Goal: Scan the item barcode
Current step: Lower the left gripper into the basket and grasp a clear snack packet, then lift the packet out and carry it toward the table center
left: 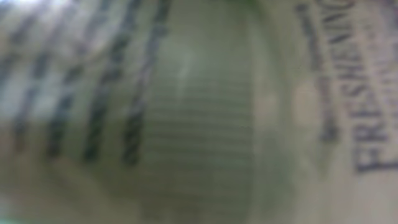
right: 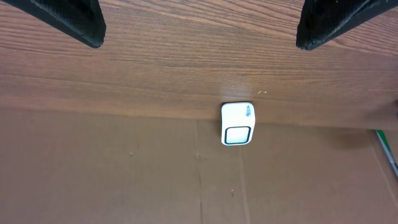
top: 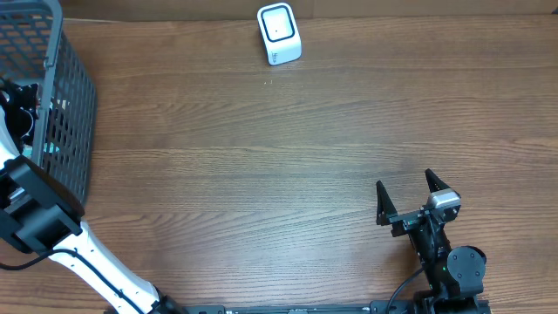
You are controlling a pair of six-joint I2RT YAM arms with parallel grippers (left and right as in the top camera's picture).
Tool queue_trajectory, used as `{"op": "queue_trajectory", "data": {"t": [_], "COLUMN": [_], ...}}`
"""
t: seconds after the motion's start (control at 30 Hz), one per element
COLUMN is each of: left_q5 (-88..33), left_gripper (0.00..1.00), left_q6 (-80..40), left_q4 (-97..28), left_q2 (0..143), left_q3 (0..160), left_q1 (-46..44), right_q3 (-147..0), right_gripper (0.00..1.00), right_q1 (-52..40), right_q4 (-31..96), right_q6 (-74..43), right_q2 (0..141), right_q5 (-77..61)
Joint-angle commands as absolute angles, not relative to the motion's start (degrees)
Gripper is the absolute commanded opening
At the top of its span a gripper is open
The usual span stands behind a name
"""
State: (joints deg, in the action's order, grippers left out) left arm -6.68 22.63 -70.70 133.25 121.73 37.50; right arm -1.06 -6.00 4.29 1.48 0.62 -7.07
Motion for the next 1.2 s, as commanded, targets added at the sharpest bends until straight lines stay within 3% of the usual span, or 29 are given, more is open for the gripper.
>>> {"op": "queue_trajectory", "data": {"t": [0.0,0.03,0.17,0.8,1.0,1.17], "left_q5": [-5.69,-5.52,-5.32,-6.35,-7.53,-7.55], "left_gripper": [0.59,0.52,0.39,0.34,0.16,0.24], "left_q6": [22.72,22.72,22.72,7.11,-2.07,-7.33], "left_q4": [-71.24,-71.4,-72.58,-72.2,-74.65,-78.76], "left_q2": [134.54,134.54,134.19,110.48,101.27,95.9], "left_q3": [119.42,119.42,120.16,140.84,141.08,141.08], "left_q1": [37.15,37.15,37.15,36.93,34.79,28.84], "right_q3": [-0.45,-0.45,-0.45,-0.45,-0.45,-0.45], "right_gripper": [1.0,1.0,1.0,1.0,1.0,1.0], "right_q1": [-5.93,-5.93,-5.93,-5.93,-5.93,-5.93], "right_q4": [4.05,4.05,4.05,4.05,4.05,4.05], "right_q6": [1.32,1.32,1.32,1.32,1.32,1.32], "right_q2": [0.16,0.16,0.16,0.16,0.16,0.16], "right_q5": [-6.52,-6.52,-6.5,-6.5,-6.5,-6.52]}}
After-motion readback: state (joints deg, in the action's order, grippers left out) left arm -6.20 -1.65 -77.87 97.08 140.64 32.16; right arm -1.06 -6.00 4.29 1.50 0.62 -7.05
